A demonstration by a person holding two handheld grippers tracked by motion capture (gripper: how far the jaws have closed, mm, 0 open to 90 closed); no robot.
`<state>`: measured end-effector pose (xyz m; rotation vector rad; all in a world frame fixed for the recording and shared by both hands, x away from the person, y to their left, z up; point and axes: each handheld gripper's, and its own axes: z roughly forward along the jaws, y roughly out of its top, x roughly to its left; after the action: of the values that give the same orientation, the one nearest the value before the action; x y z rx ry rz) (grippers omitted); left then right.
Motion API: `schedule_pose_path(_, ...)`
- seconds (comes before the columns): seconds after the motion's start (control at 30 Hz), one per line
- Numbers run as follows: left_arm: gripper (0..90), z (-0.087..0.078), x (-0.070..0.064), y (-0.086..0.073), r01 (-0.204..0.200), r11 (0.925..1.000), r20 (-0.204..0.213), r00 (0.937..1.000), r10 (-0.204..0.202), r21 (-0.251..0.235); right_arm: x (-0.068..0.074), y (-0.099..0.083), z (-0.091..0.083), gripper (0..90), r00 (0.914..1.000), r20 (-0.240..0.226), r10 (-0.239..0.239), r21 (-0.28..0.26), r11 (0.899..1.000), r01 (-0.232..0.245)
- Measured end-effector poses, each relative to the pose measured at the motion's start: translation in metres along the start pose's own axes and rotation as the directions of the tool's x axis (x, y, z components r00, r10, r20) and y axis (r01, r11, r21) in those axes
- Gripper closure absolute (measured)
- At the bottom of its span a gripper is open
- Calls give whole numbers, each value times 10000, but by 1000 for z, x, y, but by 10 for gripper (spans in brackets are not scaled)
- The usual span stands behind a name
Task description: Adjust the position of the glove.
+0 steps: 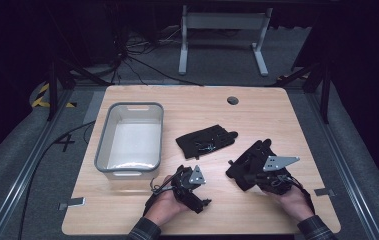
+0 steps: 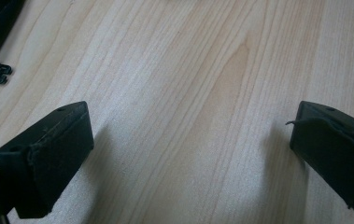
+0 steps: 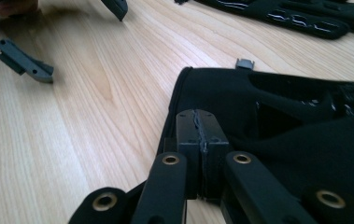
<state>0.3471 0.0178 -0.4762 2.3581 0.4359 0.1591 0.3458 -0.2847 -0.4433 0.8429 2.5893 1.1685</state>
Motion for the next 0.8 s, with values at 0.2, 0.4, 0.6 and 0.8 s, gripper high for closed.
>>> schedule_pose_path(0.2, 0, 0, 0, 0, 4, 10000, 6, 10000, -4, -7, 1, -1, 16, 900, 9998, -157, -89, 523, 9986, 97)
schedule_pose_path(0.4, 0, 0, 0, 0, 4, 10000, 5, 10000, -4, -3, 0, -4, 16, 900, 9996, -290, -11, 589, 9983, 28)
schedule_pose_path(0.6, 0, 0, 0, 0, 7, 10000, 5, 10000, -7, -4, 1, -7, 12, 900, 9989, -463, -64, 663, 9978, 95)
schedule_pose_path(0.8, 0, 0, 0, 0, -8, 10000, 8, 10000, 8, -23, 2, -14, 5, 900, 9976, -688, -68, 748, 9971, 119)
